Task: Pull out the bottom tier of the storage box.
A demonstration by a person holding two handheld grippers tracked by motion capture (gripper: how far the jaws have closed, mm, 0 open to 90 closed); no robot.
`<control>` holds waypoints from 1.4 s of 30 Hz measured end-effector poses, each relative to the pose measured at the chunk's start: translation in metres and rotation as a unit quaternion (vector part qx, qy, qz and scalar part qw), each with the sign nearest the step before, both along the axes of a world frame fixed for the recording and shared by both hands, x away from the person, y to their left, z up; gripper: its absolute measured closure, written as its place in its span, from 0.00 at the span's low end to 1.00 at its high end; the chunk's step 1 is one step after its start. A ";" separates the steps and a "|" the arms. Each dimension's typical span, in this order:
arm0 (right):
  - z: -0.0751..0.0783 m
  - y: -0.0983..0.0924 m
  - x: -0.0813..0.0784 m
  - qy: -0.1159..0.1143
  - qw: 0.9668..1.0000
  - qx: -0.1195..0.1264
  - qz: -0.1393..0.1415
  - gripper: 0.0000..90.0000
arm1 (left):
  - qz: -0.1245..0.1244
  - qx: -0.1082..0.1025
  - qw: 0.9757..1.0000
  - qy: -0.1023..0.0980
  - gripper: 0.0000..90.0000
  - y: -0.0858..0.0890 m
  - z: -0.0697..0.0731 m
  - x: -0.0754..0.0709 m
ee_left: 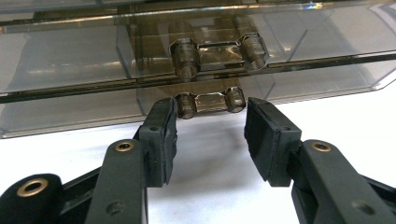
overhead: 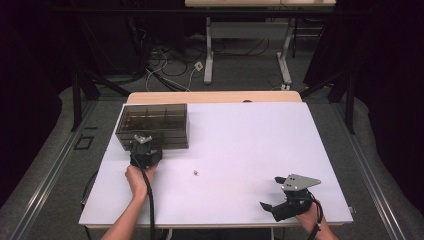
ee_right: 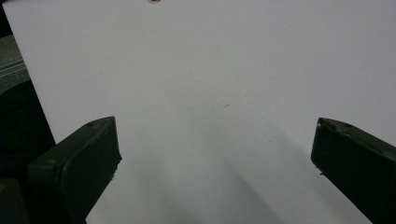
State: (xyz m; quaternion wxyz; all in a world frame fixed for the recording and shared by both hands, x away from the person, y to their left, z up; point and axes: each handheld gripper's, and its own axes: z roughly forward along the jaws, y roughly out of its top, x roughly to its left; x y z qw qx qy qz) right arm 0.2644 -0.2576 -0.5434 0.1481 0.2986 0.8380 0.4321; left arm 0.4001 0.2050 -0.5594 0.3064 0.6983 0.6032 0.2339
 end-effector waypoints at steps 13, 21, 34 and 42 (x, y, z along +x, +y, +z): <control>-0.001 0.001 0.001 -0.002 1.000 0.003 0.001 0.01 | 0.014 -0.011 1.000 -0.010 0.59 -0.002 -0.003 -0.001; 0.000 0.001 0.000 -0.003 1.000 0.001 -0.001 0.01 | 0.015 -0.016 1.000 -0.011 0.60 0.000 -0.004 -0.001; 0.001 0.000 -0.001 -0.005 1.000 -0.003 0.004 0.01 | 0.007 -0.009 1.000 -0.012 0.61 0.000 -0.004 -0.002; 0.001 0.000 0.000 -0.001 1.000 -0.006 0.004 0.01 | 0.002 -0.006 1.000 -0.009 0.61 0.001 -0.003 -0.002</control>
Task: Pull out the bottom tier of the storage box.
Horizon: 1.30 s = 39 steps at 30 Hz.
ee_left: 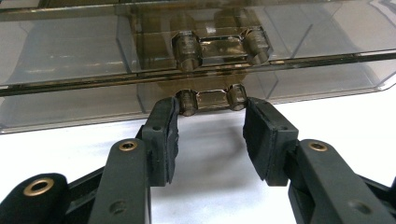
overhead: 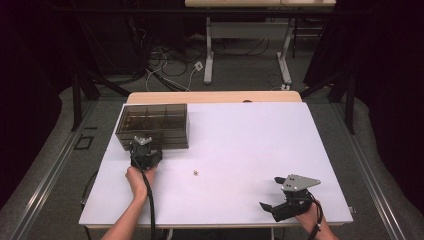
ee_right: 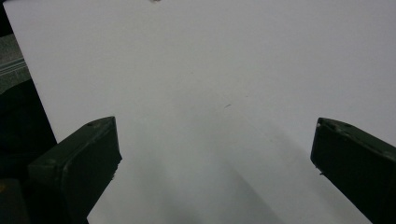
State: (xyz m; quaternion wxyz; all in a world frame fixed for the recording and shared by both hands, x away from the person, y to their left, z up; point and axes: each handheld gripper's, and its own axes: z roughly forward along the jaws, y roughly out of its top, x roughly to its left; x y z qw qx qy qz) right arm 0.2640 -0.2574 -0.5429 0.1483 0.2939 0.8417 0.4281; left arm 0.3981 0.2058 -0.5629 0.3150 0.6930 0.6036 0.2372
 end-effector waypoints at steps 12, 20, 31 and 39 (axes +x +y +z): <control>0.000 0.000 0.000 -0.002 1.000 0.004 -0.002 0.01 | -0.001 -0.002 1.000 -0.002 0.61 0.001 0.000 -0.001; 0.000 0.000 0.000 -0.001 1.000 0.002 -0.001 0.01 | -0.003 -0.003 1.000 -0.003 0.61 0.001 0.000 -0.002; -0.001 0.000 0.000 -0.002 1.000 0.004 -0.002 0.01 | -0.012 0.010 1.000 -0.020 0.72 0.004 0.005 -0.007; -0.001 0.000 0.000 0.004 1.000 0.007 -0.005 0.01 | 0.001 0.006 1.000 -0.003 0.53 0.002 0.000 -0.003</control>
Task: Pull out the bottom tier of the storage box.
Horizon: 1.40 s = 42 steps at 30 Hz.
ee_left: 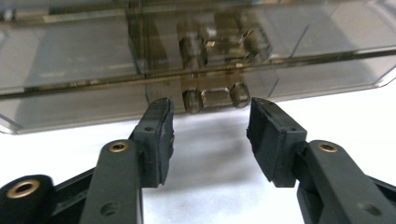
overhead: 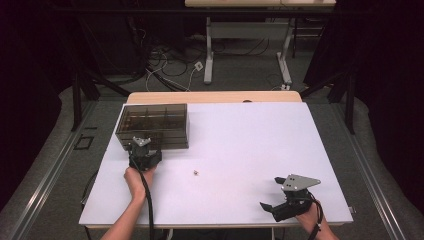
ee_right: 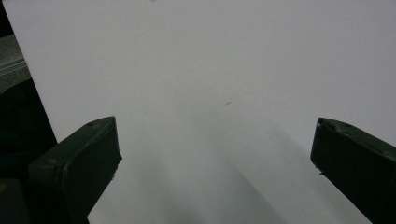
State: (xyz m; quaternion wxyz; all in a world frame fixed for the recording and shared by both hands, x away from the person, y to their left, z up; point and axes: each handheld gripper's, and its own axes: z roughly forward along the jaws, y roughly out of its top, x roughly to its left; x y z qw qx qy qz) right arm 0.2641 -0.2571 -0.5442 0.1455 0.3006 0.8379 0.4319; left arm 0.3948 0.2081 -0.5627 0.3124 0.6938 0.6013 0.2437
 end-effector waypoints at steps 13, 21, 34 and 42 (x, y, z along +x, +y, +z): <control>-0.001 0.001 0.001 0.003 1.000 -0.008 0.010 0.01 | -0.004 -0.009 1.000 0.000 0.61 -0.001 -0.003 0.002; -0.001 0.001 0.002 0.004 1.000 -0.009 0.009 0.01 | -0.006 -0.010 1.000 0.000 0.63 -0.001 -0.004 0.002; -0.002 0.002 0.002 0.004 1.000 -0.008 0.009 0.01 | -0.004 -0.017 1.000 -0.010 0.59 0.000 -0.002 0.002; -0.001 0.003 0.002 0.009 1.000 -0.015 0.012 0.01 | -0.003 -0.023 1.000 -0.012 0.61 0.001 -0.003 0.002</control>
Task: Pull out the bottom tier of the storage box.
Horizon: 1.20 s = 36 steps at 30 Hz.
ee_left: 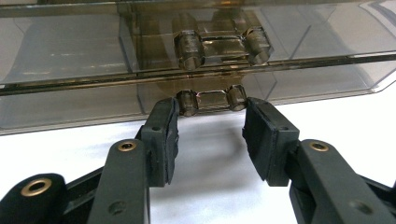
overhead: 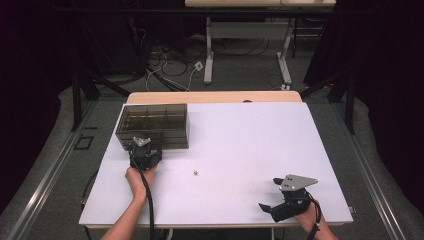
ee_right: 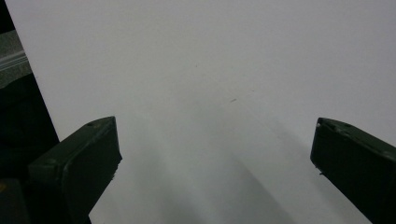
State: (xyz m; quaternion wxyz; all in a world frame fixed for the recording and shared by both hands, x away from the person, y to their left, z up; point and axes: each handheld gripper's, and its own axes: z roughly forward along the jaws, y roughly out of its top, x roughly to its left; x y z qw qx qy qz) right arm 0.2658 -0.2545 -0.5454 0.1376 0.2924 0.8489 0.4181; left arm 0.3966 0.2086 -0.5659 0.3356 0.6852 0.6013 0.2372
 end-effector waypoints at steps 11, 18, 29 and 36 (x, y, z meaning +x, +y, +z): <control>0.000 0.000 0.000 0.001 1.000 0.000 -0.001 0.01 | 0.001 0.001 1.000 0.002 0.61 0.000 0.000 0.000; 0.000 0.000 0.000 0.000 1.000 0.001 -0.002 0.01 | 0.000 0.000 1.000 0.003 0.61 0.001 0.001 -0.001; -0.001 0.000 0.001 0.002 1.000 0.001 0.000 0.01 | 0.004 0.001 1.000 0.000 0.61 -0.001 0.001 -0.002; -0.001 0.000 0.001 0.006 1.000 -0.001 0.002 0.01 | 0.005 0.005 1.000 0.003 0.61 -0.002 0.000 0.000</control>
